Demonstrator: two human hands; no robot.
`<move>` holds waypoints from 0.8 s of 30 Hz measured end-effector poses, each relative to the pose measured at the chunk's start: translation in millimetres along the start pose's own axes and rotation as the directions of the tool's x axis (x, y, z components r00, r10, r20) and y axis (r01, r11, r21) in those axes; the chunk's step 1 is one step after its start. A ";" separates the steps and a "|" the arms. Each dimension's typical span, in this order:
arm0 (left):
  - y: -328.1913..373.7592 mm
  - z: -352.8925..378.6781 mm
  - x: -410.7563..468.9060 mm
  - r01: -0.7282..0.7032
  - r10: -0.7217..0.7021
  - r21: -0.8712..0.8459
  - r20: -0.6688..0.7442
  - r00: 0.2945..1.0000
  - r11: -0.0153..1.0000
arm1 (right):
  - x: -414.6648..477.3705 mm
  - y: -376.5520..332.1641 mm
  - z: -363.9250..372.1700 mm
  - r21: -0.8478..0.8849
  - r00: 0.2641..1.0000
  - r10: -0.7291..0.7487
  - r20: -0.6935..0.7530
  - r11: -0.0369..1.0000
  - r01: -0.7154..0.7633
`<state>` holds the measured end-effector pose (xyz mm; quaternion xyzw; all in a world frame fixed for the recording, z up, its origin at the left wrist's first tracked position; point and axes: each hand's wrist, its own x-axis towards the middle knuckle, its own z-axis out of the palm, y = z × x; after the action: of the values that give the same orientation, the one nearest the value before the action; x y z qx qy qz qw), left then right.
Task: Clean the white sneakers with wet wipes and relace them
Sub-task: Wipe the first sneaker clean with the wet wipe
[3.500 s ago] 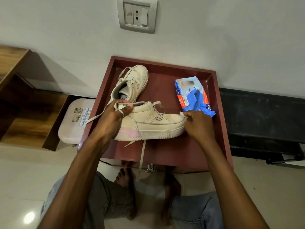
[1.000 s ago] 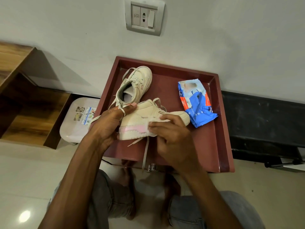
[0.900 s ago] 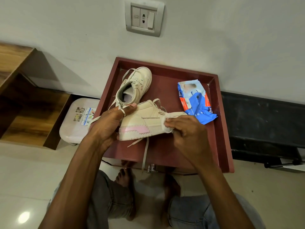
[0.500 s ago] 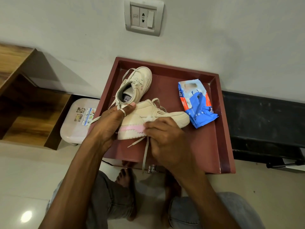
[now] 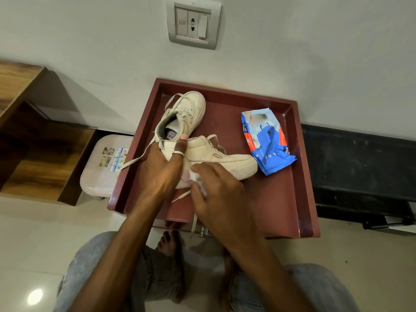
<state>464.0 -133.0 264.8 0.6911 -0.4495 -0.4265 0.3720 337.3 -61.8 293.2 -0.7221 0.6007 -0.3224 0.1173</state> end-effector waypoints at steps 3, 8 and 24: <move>-0.7 -0.2 3.6 0.010 -0.010 0.048 -0.006 1.000 0.999 | 1.9 10.6 -0.2 -0.085 1.000 -0.007 0.023 0.996 0.009; 0.1 -2.4 4.8 0.002 -0.003 0.059 0.016 1.000 0.998 | 9.1 80.7 -33.8 -0.028 0.956 0.276 -0.101 0.960 -0.280; -3.6 -4.9 12.1 -0.001 -0.002 0.104 0.024 1.000 0.995 | 10.8 82.4 -31.5 -0.097 0.957 0.266 -0.117 0.956 -0.278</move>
<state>472.5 -142.5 260.3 0.7047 -0.4753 -0.4107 0.3299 253.6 -85.8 274.9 -0.6202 0.7170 -0.3056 0.0887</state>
